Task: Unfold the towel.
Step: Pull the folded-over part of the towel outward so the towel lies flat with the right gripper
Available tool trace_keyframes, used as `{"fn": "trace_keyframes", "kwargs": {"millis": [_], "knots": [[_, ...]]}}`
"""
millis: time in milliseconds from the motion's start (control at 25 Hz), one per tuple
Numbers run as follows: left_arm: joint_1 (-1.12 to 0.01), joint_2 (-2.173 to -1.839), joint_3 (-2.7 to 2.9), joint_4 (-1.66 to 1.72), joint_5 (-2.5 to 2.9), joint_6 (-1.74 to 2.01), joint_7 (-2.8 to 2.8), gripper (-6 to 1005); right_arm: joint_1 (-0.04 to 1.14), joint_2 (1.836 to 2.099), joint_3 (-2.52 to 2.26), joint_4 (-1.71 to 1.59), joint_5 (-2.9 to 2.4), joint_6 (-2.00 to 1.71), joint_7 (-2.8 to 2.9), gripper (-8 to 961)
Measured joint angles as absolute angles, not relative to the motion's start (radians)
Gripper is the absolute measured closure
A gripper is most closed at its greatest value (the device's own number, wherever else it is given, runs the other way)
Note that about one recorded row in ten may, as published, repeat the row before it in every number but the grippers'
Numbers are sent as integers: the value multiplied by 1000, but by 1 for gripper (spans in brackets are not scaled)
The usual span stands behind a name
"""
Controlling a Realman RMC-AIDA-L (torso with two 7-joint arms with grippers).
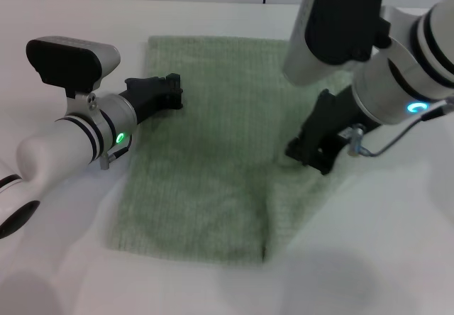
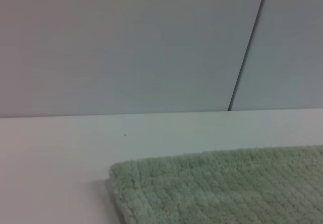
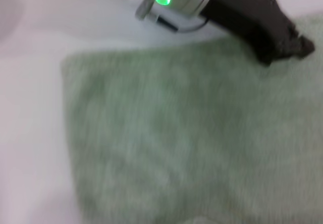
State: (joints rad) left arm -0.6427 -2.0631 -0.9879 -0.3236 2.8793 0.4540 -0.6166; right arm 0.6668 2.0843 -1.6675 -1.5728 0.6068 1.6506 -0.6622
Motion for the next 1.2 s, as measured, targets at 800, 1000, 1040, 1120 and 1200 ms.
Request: {"fn": "trace_keyframes", "kwargs": {"millis": [800, 1000, 1040, 1120, 1200], "knots": [[-641, -2063, -992, -327, 2879, 454, -617, 1001, 630, 2088, -1834, -1623, 505, 1785, -515, 862], [-641, -2062, -992, -328, 2879, 454, -617, 1001, 638, 2088, -1905, -1618, 502, 1791, -472, 849], [-641, -2061, -992, -328, 2879, 454, -617, 1001, 641, 2087, -1917, -1617, 494, 1791, -463, 847], [-641, -2060, -992, -328, 2879, 454, -617, 1000, 644, 2087, -1931, -1617, 451, 1791, -451, 842], [-641, -2060, -993, -330, 2879, 454, -617, 1000, 647, 2086, -1934, -1617, 439, 1791, -447, 836]]}}
